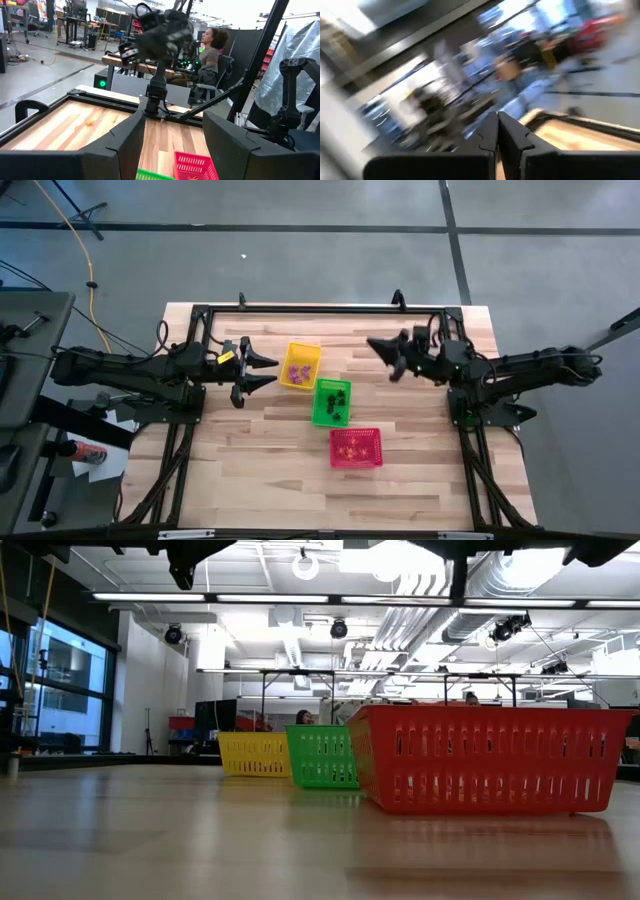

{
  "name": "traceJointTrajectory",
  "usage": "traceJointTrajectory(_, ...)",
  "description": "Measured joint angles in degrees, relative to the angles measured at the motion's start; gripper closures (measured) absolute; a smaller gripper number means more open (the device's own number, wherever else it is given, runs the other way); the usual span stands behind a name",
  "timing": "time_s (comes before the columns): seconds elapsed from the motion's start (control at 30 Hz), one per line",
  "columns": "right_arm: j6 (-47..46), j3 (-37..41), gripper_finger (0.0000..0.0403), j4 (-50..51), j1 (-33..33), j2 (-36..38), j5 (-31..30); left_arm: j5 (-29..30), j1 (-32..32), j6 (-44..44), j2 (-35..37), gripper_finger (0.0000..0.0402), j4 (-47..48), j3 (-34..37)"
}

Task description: Sort Halloween decoration

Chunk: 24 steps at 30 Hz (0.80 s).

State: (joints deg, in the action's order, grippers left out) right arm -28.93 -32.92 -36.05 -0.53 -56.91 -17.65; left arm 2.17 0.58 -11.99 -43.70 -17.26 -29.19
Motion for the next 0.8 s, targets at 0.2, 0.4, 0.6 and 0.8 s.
traceJointTrajectory(0.2, -7.6, -7.2, 0.0356, 20.5, -6.0, -0.1, -6.3, 0.0, 0.0, 0.0, 0.0, 0.0213, 0.0, 0.0)
traceJointTrajectory(0.4, -11.6, -21.3, 0.0277, 59.3, -17.0, -4.6, -7.4, 0.0, 0.0, -0.1, 0.0, 0.0213, 0.1, 0.0)
traceJointTrajectory(0.6, -13.9, -28.3, 0.0223, 78.9, -28.2, -13.2, -6.5, 0.0, 0.0, -0.1, 0.0, 0.0213, 0.3, 0.0)
traceJointTrajectory(0.8, -16.1, -26.7, 0.0219, 80.6, -38.3, -22.1, 4.2, 0.0, 0.0, 0.0, 0.0, 0.0213, 0.3, 0.0)
